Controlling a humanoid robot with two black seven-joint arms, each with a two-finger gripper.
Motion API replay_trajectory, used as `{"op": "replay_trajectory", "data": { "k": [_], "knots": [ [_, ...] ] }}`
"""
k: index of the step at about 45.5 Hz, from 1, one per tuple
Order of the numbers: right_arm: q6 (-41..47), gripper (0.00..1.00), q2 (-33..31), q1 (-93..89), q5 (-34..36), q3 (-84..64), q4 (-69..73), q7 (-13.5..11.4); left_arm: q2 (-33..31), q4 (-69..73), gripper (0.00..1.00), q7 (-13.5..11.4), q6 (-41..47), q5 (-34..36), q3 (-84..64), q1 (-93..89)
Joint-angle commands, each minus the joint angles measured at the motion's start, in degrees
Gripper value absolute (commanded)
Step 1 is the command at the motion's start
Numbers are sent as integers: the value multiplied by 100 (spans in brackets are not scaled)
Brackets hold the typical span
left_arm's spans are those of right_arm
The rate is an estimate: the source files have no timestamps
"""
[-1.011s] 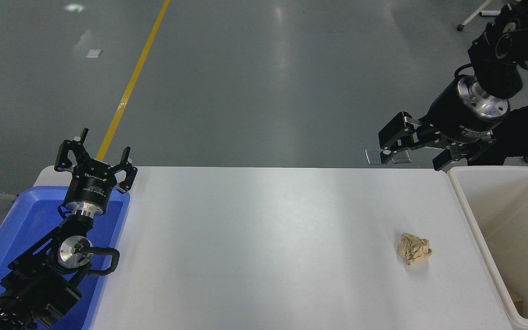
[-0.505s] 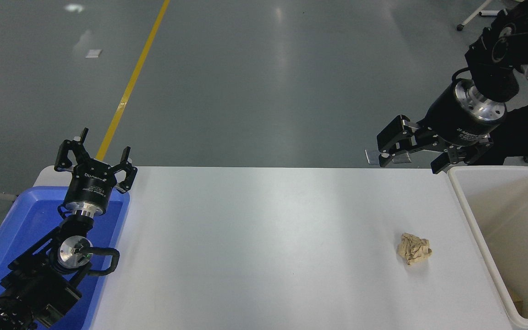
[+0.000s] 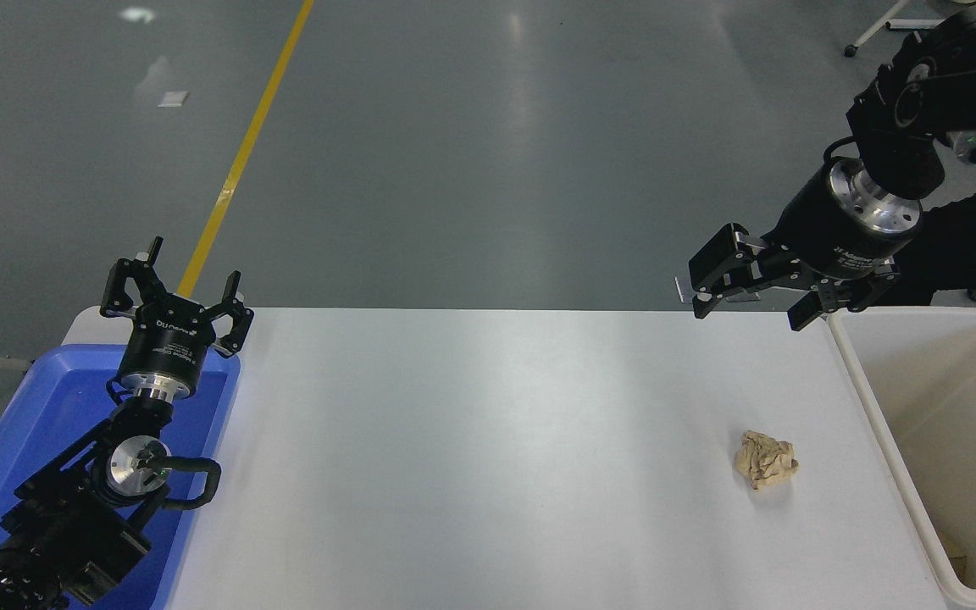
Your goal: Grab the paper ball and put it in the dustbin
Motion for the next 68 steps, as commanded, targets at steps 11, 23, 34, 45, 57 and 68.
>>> {"op": "replay_trajectory", "data": {
  "k": [11, 23, 34, 45, 57, 68],
  "knots": [
    [0, 100, 223, -352, 36, 87, -252, 0, -1, 0, 98, -1, -8, -3, -1, 0],
    [0, 100, 92, -291, 45, 175, -279, 9, -1, 0, 98, 8, -8, 6, -1, 0],
    [0, 100, -58, -247, 88, 113, -270, 26, -1, 0, 98, 8, -8, 6, -1, 0],
    [0, 100, -75, -36, 80, 175, -262, 18, -1, 0, 98, 8, -8, 6, -1, 0],
    [0, 100, -49, -27, 80, 262, -235, 26, -1, 0, 98, 8, -8, 6, -1, 0],
    [0, 100, -58, -238, 71, 491, -253, 18, -1, -9, 98, 8, -8, 6, -1, 0]
  ]
}}
